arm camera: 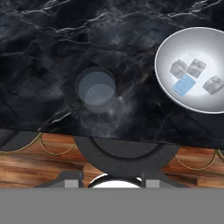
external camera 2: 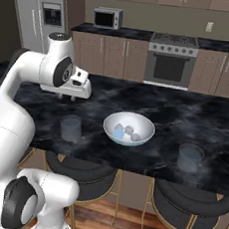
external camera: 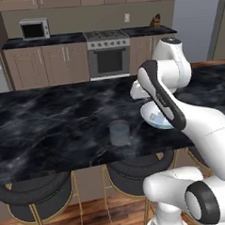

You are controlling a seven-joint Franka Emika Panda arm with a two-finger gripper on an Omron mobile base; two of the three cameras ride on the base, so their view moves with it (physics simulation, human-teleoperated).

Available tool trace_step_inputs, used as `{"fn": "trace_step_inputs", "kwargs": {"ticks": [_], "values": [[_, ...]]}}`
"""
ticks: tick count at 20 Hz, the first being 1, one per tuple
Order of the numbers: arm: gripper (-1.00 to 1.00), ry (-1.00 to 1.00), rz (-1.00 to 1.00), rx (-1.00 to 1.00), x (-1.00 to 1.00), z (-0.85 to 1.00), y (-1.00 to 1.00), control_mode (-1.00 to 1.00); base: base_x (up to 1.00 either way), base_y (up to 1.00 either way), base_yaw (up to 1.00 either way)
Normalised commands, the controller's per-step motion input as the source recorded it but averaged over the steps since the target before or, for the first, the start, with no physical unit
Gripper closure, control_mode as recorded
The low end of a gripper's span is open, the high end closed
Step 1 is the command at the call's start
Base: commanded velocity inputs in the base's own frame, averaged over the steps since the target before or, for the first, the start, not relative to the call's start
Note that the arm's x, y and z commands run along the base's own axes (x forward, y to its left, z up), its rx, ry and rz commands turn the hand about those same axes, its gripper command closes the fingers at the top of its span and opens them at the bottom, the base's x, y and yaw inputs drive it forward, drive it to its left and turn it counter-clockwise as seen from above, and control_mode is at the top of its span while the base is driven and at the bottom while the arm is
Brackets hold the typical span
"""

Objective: There are four ice cubes in the ice bowl. Place two ice cubes in each glass of water.

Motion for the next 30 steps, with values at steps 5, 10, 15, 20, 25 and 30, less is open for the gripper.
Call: {"fn": "trace_step_inputs", "kwargs": {"ticks": [5,10,15,20,25,30], "values": [[-1.00,0.06,-0.01,0.00,-0.01,-0.04,-0.08,-1.00,0.00,0.00,0.00],[-1.00,0.08,-0.05,0.01,0.04,-0.06,-0.17,-1.00,0.00,0.00,0.00],[-1.00,0.05,-0.09,0.00,0.25,-0.04,-0.17,-1.00,0.00,0.00,0.00],[-1.00,0.05,-0.17,0.01,0.23,-0.01,-0.55,-1.00,0.00,0.00,0.00],[-1.00,0.11,-0.13,0.01,0.39,-0.02,-0.40,-1.00,0.00,0.00,0.00],[-1.00,0.14,-0.13,0.07,0.40,-0.06,-0.75,-1.00,0.00,0.00,0.00]]}}
